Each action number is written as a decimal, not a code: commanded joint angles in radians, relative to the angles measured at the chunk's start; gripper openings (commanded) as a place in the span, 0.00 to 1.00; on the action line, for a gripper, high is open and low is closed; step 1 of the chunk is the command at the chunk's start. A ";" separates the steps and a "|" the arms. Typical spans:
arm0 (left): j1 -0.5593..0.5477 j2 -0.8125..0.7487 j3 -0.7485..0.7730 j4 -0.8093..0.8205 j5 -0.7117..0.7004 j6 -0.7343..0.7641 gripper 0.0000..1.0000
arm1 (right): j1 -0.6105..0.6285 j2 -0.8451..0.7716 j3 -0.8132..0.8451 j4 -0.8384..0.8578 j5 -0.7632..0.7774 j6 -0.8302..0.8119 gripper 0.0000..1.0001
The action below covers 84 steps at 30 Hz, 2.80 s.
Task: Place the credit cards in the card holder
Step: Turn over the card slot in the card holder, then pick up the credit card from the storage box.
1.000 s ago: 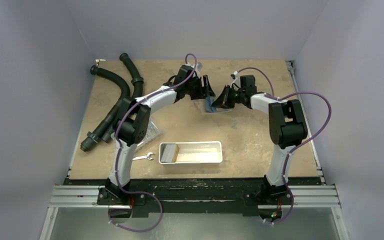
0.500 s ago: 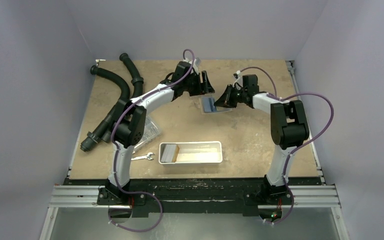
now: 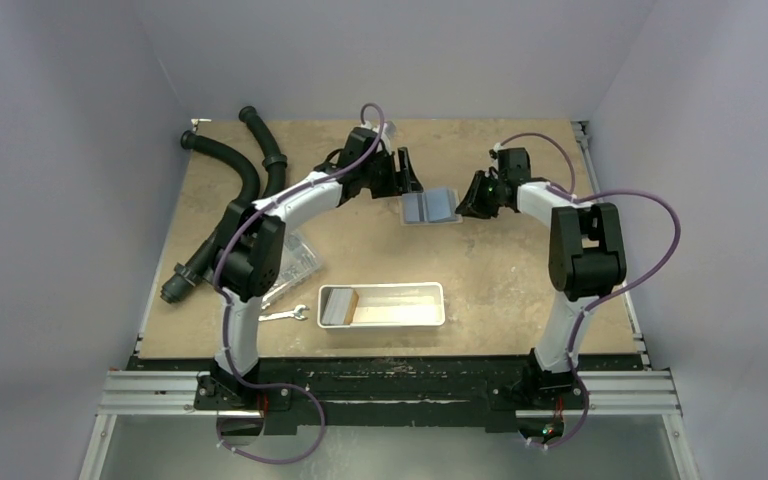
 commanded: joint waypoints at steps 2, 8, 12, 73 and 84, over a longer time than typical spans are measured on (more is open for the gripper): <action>0.028 -0.154 -0.048 -0.018 -0.021 0.049 0.67 | 0.014 -0.111 0.046 -0.048 0.109 -0.051 0.35; 0.037 -0.232 -0.092 -0.089 -0.001 0.096 0.68 | 0.047 -0.154 0.029 -0.048 0.059 -0.054 0.43; 0.040 -0.309 -0.150 -0.155 0.001 0.148 0.68 | 0.087 -0.231 -0.019 -0.043 0.012 -0.059 0.49; 0.227 -0.893 -0.652 -0.209 -0.135 0.320 0.74 | 0.976 -0.213 -0.252 0.266 0.319 0.788 0.67; 0.229 -0.888 -0.654 -0.206 -0.126 0.320 0.74 | 0.976 -0.280 -0.293 0.292 0.338 0.793 0.53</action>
